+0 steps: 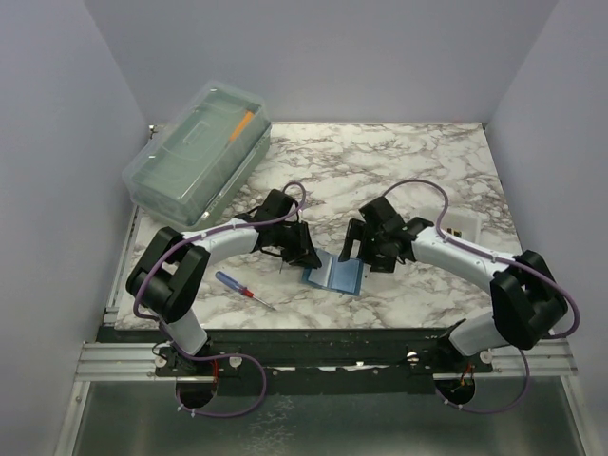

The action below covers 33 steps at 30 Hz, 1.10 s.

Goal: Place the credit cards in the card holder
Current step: Open the card holder at the center of the board.

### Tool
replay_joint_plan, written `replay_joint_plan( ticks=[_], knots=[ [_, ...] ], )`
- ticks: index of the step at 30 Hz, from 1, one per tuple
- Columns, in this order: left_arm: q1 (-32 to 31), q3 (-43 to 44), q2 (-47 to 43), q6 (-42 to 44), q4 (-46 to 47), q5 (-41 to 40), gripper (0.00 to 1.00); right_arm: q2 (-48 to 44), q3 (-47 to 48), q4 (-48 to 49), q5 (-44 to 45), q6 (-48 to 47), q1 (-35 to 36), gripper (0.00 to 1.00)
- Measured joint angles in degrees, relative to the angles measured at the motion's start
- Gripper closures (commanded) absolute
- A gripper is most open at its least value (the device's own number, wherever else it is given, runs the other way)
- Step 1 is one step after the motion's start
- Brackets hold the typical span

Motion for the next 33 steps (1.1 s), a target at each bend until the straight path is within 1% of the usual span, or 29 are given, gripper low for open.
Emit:
replay_joint_plan(
  ticks=[5, 9, 10, 15, 24, 29, 33],
  knots=[
    [0.0, -0.1, 0.0, 0.3, -0.1, -0.5, 0.79, 4.2, 4.6, -3.5, 3.7, 2.6, 2.3, 0.00],
    [0.0, -0.7, 0.0, 0.6, -0.1, -1.3, 0.81, 9.5, 8.1, -6.6, 6.6, 4.6, 4.5, 0.01],
    [0.0, -0.9, 0.0, 0.7, -0.2, -1.6, 0.83, 10.8, 8.7, -7.4, 7.2, 5.0, 4.9, 0.02],
    [0.0, -1.2, 0.0, 1.1, -0.4, -2.1, 0.84, 14.4, 9.9, -9.3, 8.8, 6.1, 6.6, 0.12],
    [0.0, -1.2, 0.0, 1.3, -0.4, -2.7, 0.85, 14.9, 10.3, -9.4, 8.9, 6.3, 6.9, 0.19],
    [0.0, -1.2, 0.0, 1.3, -0.4, -2.7, 0.85, 14.2, 9.5, -9.1, 8.9, 6.3, 6.9, 0.18],
    [0.0, -1.2, 0.0, 1.3, -0.4, -2.7, 0.84, 13.2, 9.4, -9.1, 8.9, 6.1, 6.9, 0.06]
  ],
)
